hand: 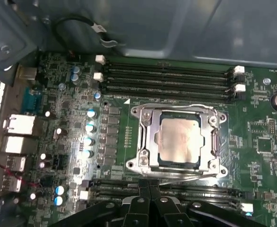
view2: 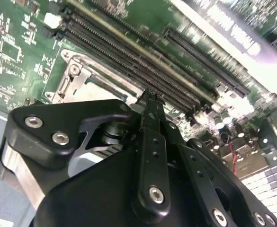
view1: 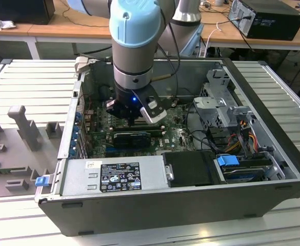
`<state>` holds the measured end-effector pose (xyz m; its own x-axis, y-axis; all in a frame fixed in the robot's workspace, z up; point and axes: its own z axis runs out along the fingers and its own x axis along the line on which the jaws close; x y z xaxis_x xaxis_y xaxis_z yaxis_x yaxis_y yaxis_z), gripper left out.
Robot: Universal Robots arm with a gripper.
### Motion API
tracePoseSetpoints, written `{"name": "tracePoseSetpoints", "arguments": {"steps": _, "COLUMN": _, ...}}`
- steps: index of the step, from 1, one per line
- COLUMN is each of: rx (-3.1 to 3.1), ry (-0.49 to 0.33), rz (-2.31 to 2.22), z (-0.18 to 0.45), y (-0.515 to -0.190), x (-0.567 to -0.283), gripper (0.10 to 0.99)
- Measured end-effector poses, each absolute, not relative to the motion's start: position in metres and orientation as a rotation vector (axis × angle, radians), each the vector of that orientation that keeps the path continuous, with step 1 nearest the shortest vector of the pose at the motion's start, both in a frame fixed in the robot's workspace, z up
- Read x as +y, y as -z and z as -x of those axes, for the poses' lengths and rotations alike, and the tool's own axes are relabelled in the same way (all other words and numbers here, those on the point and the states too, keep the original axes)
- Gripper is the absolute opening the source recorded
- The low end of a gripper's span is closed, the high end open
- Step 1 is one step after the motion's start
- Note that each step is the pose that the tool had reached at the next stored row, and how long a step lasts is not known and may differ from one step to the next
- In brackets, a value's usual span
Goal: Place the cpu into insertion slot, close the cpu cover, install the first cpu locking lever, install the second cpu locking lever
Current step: 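Install the second cpu locking lever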
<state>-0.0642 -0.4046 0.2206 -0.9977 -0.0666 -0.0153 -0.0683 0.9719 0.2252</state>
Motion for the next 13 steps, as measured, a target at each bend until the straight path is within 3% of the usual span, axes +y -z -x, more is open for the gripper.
{"name": "tracePoseSetpoints", "arguments": {"steps": 3, "rx": 3.105, "ry": -0.404, "rz": 0.106, "z": 0.067, "y": -0.218, "x": -0.409, "gripper": 0.106}}
{"name": "tracePoseSetpoints", "arguments": {"steps": 13, "rx": 3.099, "ry": -0.442, "rz": 0.106, "z": 0.074, "y": -0.206, "x": -0.405, "gripper": 0.106}}
